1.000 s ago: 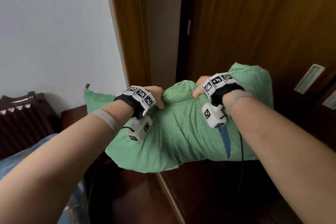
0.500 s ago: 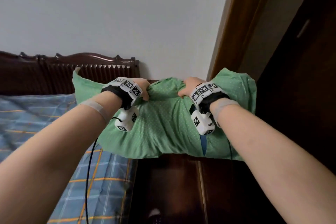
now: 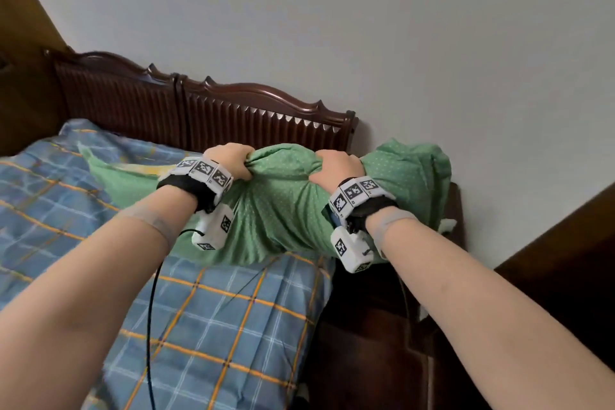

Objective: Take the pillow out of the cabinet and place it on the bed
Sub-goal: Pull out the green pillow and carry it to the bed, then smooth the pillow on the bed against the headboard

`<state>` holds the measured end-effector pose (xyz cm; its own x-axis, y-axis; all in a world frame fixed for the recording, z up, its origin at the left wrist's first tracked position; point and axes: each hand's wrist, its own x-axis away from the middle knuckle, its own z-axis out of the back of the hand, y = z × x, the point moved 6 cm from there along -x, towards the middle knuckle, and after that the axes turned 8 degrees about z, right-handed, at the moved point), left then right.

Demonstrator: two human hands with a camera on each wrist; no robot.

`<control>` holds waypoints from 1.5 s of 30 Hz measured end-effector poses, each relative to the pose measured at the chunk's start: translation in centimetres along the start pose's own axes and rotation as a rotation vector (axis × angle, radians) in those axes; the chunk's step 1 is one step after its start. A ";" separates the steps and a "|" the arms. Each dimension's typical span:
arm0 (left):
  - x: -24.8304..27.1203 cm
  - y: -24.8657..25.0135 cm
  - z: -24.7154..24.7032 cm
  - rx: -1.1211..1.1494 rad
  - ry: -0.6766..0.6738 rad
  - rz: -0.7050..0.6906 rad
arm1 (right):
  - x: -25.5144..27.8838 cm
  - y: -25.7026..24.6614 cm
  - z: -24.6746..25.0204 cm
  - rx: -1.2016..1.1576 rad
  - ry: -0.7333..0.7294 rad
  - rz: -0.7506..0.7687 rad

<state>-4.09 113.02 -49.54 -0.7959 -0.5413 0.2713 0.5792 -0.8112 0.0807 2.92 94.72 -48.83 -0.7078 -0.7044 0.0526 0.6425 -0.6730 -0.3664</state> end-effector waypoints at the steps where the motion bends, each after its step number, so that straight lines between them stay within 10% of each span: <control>1: -1.6 -1.1 0.6 0.005 0.033 0.014 | -2.2 -0.7 -0.2 -0.007 0.017 0.012; 10: -15.5 -8.0 3.0 0.194 0.314 -0.035 | -18.3 -3.5 -3.8 0.017 0.172 0.122; 17: -21.1 -13.5 -10.7 -0.015 -0.358 0.196 | -23.4 -0.3 -17.8 -0.088 -0.466 0.003; 27: -28.0 -16.2 -18.2 -0.024 -0.487 0.231 | -31.0 8.0 -26.0 -0.309 -0.464 -0.313; 45: -38.4 -11.3 -25.3 -0.433 -0.436 -0.030 | -39.7 13.5 -35.1 0.061 -0.556 -0.228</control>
<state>15.44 137.41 -85.19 -0.6121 -0.4504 0.6499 0.3602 -0.8905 -0.2779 29.43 121.55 -88.43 -0.5812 -0.5419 0.6071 0.5197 -0.8213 -0.2355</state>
